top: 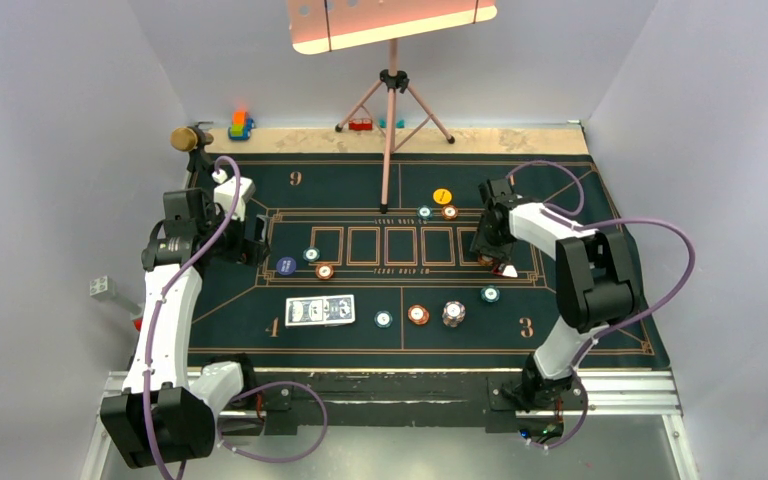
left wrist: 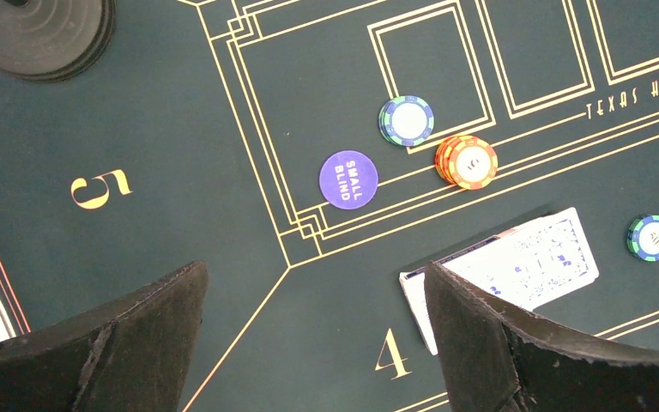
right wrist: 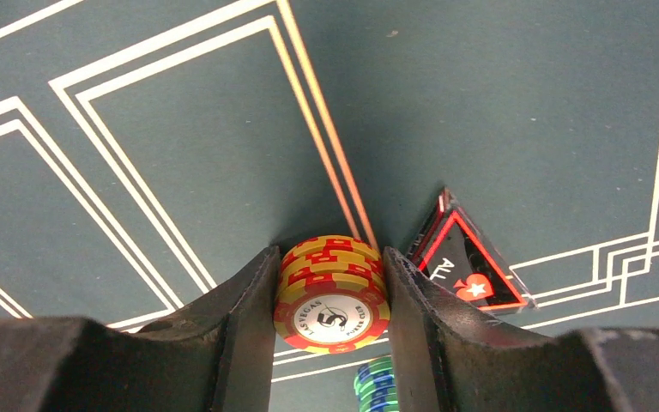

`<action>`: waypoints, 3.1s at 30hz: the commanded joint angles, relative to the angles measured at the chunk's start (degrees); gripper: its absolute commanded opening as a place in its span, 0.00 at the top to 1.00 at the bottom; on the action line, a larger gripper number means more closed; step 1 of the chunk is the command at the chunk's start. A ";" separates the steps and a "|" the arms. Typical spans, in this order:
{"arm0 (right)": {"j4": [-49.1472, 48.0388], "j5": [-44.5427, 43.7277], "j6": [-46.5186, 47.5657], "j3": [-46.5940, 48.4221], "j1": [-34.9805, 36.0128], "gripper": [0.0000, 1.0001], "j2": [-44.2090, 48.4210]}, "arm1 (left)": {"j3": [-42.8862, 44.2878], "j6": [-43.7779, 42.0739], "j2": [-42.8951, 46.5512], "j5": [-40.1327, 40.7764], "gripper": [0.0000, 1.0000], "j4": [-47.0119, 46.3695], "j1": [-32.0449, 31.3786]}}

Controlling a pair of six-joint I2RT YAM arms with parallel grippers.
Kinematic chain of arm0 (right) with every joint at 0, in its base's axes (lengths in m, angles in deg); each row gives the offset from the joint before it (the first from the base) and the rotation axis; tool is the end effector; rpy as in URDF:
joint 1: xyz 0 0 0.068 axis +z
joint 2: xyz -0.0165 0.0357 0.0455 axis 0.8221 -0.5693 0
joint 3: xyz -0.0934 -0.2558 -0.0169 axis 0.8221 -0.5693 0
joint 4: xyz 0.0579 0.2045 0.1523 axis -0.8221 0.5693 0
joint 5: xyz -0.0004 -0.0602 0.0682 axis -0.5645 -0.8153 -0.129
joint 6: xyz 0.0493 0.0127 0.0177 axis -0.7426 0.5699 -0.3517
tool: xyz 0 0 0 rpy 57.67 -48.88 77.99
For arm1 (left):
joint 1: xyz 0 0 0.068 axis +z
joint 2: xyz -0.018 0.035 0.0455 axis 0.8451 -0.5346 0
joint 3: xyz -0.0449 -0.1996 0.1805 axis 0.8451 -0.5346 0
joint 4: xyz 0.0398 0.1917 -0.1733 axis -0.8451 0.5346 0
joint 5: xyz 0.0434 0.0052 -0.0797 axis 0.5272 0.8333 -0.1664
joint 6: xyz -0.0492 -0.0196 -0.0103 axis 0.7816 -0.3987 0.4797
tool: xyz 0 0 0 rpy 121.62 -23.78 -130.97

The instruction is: Distribute texas hold em gaming equipment

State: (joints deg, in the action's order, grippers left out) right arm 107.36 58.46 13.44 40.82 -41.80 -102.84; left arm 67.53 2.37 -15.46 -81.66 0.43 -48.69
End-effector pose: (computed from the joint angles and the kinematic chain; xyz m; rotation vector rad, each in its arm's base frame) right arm 0.3173 0.0692 0.1644 0.4932 2.7351 -0.0700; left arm 0.2030 0.0195 0.2972 0.2688 2.3353 -0.2410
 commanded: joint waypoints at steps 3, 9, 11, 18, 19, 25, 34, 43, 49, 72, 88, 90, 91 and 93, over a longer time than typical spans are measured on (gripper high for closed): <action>2.30 -4.70 0.08 -4.35 -3.22 1.00 3.43 | -0.50 -0.39 1.05 -0.77 0.00 -1.56 0.56; 2.10 -4.55 0.41 -6.15 -4.15 1.00 4.36 | -0.41 -0.42 0.99 -0.85 0.00 -1.54 0.56; 2.08 -3.72 0.41 -6.41 -4.09 1.00 4.76 | -0.48 -0.44 1.10 -0.79 0.00 -1.51 0.56; 2.61 -2.44 0.76 -6.48 -4.09 0.99 5.81 | -0.39 -0.40 0.85 -1.03 0.00 -1.54 0.59; 2.50 -2.48 0.76 -6.47 -4.09 0.97 5.81 | -0.41 -0.36 0.88 -1.03 0.00 -1.50 0.55; 2.42 -1.37 1.13 -6.12 -4.10 0.56 4.74 | -0.49 -0.38 1.02 -1.04 0.00 -1.37 0.59; 3.27 -3.09 0.76 -4.65 -4.14 0.37 5.52 | -0.49 -0.35 0.95 -1.12 0.00 -1.44 0.58; 5.69 -2.89 0.45 1.29 -0.63 0.37 10.82 | -0.49 -0.26 0.94 -1.09 0.00 -1.58 0.59; 12.97 -6.56 -0.86 10.88 7.85 0.36 13.60 | -0.57 -0.28 0.98 -0.83 0.00 -1.52 0.59; 25.31 -8.71 -10.95 -2.48 39.31 0.10 27.04 | -0.67 -0.48 -0.49 -0.98 0.00 -1.59 0.56; 17.98 -8.15 -12.55 -6.52 39.59 0.19 20.04 | -0.63 -0.37 -0.17 -1.23 0.00 -1.36 0.59; 17.61 -8.13 -12.51 -6.24 39.59 0.22 19.03 | -0.67 -0.26 0.03 -1.27 0.00 -1.33 0.59; 17.45 -8.20 -12.51 -6.28 39.59 0.23 18.71 | -0.67 -0.31 0.05 -1.25 0.00 -1.34 0.52; 17.23 -8.35 -12.37 -6.41 39.56 0.26 18.35 | -0.67 -0.35 0.14 -1.22 0.00 -1.30 0.58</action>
State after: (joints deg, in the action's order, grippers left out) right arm 126.33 51.93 2.31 34.11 -2.33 -84.32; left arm 66.90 2.37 -16.01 -81.71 0.43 -48.69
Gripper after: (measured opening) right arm 0.768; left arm 0.996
